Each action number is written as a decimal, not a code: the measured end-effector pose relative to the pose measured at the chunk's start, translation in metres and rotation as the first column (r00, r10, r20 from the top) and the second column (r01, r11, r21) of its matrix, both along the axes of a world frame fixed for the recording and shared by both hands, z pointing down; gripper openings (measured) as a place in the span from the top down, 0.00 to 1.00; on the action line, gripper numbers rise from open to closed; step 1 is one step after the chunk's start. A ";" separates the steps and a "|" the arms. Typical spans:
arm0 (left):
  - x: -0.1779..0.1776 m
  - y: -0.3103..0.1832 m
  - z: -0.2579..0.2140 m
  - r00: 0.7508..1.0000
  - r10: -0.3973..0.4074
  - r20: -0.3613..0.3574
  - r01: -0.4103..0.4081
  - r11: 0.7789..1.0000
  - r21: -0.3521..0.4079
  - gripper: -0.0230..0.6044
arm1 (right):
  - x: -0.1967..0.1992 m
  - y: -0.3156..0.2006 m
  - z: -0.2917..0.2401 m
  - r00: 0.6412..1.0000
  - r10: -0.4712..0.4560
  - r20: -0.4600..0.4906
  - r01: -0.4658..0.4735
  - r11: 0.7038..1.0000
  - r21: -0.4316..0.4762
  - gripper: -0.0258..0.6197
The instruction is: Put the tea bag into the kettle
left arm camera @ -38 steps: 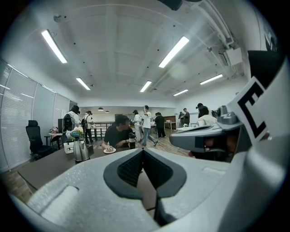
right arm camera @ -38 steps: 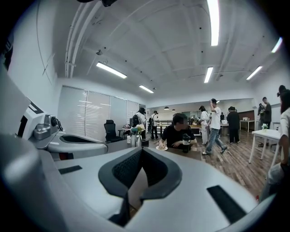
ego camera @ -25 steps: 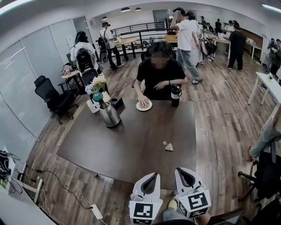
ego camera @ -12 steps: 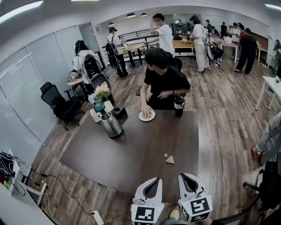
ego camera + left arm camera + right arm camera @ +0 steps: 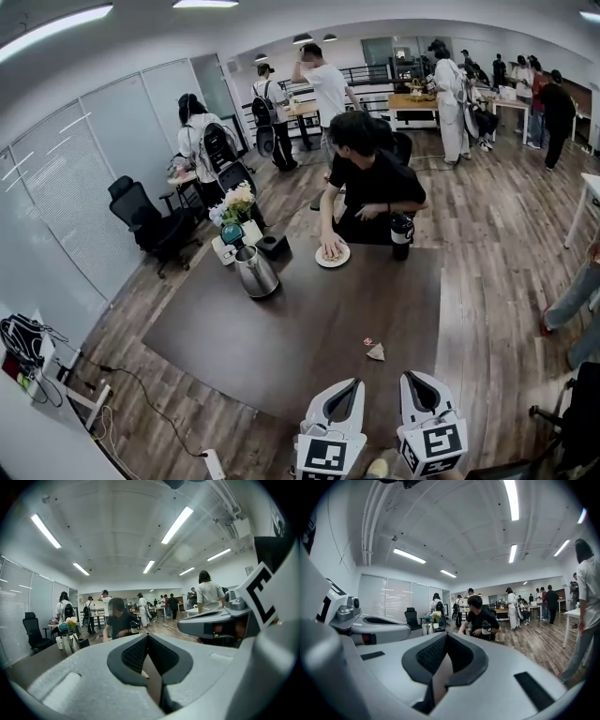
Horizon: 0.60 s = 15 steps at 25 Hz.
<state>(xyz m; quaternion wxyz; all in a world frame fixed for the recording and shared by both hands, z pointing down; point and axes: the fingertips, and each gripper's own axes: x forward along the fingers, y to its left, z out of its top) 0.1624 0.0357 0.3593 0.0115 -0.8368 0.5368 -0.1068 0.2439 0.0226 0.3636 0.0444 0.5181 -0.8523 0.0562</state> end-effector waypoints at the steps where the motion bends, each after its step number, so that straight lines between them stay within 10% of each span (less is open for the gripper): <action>1: 0.000 -0.001 -0.001 1.000 -0.003 -0.001 0.003 1.000 0.001 0.96 | 0.000 -0.001 0.000 1.000 -0.003 0.002 0.003 1.000 0.001 0.95; 15: 0.003 -0.011 0.000 0.999 -0.031 -0.006 0.031 0.999 0.012 0.96 | 0.005 -0.012 0.000 1.000 -0.023 0.007 0.023 1.000 0.014 0.95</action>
